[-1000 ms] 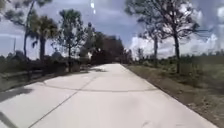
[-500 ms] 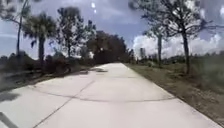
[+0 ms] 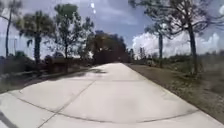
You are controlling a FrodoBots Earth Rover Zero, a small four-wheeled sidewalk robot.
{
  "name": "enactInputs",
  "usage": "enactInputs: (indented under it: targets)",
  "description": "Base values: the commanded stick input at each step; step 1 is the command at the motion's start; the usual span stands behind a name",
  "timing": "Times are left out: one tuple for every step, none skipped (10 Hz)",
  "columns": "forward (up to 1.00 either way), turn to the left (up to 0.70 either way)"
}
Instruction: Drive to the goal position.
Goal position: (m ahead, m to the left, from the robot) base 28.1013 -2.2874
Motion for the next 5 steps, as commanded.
enactInputs:
  targets:
    - [0.85,0.00]
    - [0.85,0.00]
    - [0.85,0.00]
    - [0.85,0.00]
    - [0.85,0.00]
